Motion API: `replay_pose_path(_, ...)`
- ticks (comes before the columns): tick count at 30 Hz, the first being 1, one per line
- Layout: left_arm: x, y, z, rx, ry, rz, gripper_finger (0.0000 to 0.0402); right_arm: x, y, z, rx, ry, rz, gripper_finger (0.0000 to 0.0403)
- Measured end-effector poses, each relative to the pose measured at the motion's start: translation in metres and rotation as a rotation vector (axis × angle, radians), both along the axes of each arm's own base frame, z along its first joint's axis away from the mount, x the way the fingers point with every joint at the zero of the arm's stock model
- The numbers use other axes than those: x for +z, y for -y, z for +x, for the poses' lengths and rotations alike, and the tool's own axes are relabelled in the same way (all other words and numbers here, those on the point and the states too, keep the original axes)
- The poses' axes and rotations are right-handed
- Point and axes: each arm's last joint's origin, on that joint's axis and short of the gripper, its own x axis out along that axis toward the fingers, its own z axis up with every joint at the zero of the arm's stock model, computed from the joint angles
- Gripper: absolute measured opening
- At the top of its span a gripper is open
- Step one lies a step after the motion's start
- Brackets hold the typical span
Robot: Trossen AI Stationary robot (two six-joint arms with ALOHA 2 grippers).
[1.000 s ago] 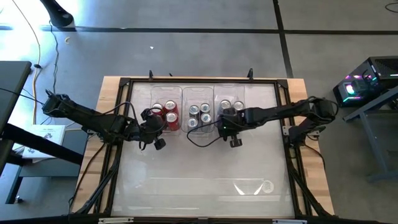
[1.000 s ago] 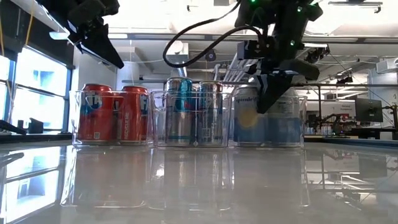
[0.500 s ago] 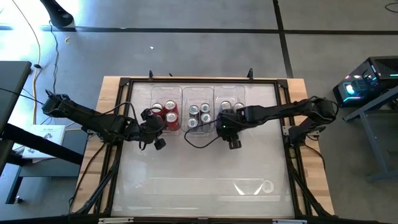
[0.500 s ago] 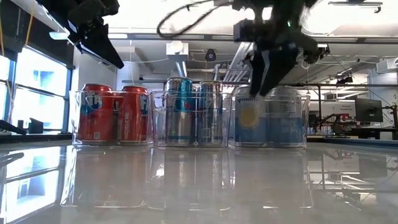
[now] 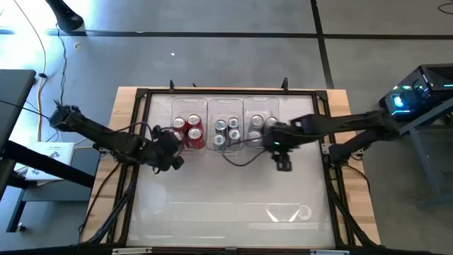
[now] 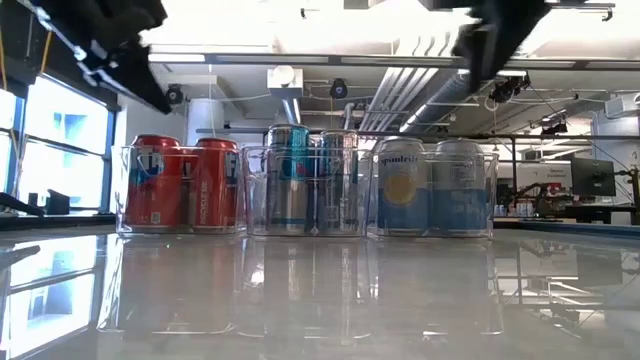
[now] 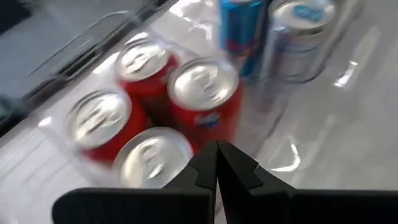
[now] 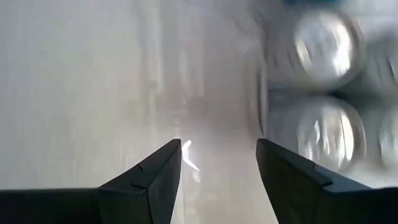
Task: Sort soda cans
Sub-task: Move the bottom right transparent bin to the top
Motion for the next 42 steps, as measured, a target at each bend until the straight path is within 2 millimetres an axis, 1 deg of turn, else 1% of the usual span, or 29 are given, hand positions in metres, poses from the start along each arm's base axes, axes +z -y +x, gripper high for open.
replay_pose_path(2, -0.001, 0.004, -0.008, 0.033, 0.000, 0.010, 0.0000, -0.004, -0.002, -0.026, -0.082, 0.005, -0.025, 0.0203)
replay_pose_path(5, -0.003, 0.008, -0.015, 0.058, 0.000, 0.010, 0.0000, -0.020, 0.001, -0.062, -0.232, 0.019, -0.071, 0.0203)
replay_pose_path(7, -0.003, 0.010, -0.016, 0.059, 0.010, 0.009, 0.0000, -0.036, 0.003, -0.078, -0.279, 0.032, -0.064, 0.0203)
replay_pose_path(9, -0.003, 0.011, -0.016, 0.054, 0.020, 0.013, 0.0000, -0.051, 0.004, -0.084, -0.253, 0.088, -0.060, 0.0203)
replay_pose_path(12, -0.002, 0.011, -0.016, 0.052, 0.028, 0.018, 0.0000, -0.067, 0.004, -0.079, -0.150, 0.191, -0.099, 0.0203)
replay_pose_path(15, -0.002, 0.011, -0.016, 0.052, 0.029, 0.018, 0.0000, -0.075, 0.004, -0.070, -0.071, 0.246, -0.186, 0.0203)
replay_pose_path(18, -0.002, 0.011, -0.016, 0.052, 0.029, 0.018, 0.0000, -0.081, 0.007, -0.064, -0.026, 0.210, -0.238, 0.0203)
replay_pose_path(21, -0.002, 0.011, -0.016, 0.052, 0.029, 0.018, 0.0000, -0.090, 0.011, -0.058, -0.022, 0.157, -0.238, 0.0197)
replay_pose_path(24, -0.002, 0.011, -0.016, 0.052, 0.030, 0.017, 0.0000, -0.096, 0.013, -0.052, 0.000, 0.125, -0.218, 0.0173)
replay_pose_path(27, -0.002, 0.011, -0.015, 0.052, 0.030, 0.015, 0.0000, -0.100, 0.013, -0.046, 0.018, 0.114, -0.225, 0.0135)
replay_pose_path(32, -0.002, 0.012, -0.015, 0.051, 0.030, 0.013, 0.0000, -0.100, 0.013, -0.045, 0.022, 0.115, -0.225, 0.0066)
replay_pose_path(36, -0.002, 0.012, -0.015, 0.051, 0.029, 0.013, 0.0000, -0.092, 0.010, -0.043, 0.056, 0.098, -0.184, 0.0012)
replay_pose_path(38, -0.002, 0.012, -0.015, 0.051, 0.029, 0.012, 0.0000, -0.088, 0.009, -0.043, 0.088, 0.082, -0.167, 0.0007)
replay_pose_path(42, -0.002, 0.012, -0.015, 0.050, 0.028, 0.010, 0.0000, -0.082, 0.009, -0.041, 0.126, 0.102, -0.176, 0.0017)
